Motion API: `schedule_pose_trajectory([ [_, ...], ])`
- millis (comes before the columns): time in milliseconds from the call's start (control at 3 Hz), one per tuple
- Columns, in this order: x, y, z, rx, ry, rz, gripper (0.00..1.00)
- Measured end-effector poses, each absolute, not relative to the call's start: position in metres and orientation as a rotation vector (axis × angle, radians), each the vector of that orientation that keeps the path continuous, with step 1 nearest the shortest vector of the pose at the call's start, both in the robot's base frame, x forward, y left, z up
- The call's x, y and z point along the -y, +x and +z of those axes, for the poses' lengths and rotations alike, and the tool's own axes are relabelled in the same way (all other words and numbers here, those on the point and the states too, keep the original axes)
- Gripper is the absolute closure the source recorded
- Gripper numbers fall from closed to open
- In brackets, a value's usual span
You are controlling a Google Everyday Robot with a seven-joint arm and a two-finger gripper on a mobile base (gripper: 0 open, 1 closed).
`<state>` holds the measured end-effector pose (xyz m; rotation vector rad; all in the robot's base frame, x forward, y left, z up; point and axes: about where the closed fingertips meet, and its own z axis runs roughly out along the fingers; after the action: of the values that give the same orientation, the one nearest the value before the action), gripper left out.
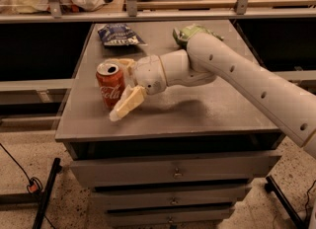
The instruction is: Knock coke can over
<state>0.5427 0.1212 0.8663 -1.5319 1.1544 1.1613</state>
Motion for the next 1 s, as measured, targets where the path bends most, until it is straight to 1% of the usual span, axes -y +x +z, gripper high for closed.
schedule_pose_trajectory([
  [667, -0.1259, 0.5365, 0.8648, -1.145, -1.641, 1.186, 0.0],
  [1000, -0.1278, 0.5333, 0.8653, -1.149, -1.679, 1.19, 0.16],
])
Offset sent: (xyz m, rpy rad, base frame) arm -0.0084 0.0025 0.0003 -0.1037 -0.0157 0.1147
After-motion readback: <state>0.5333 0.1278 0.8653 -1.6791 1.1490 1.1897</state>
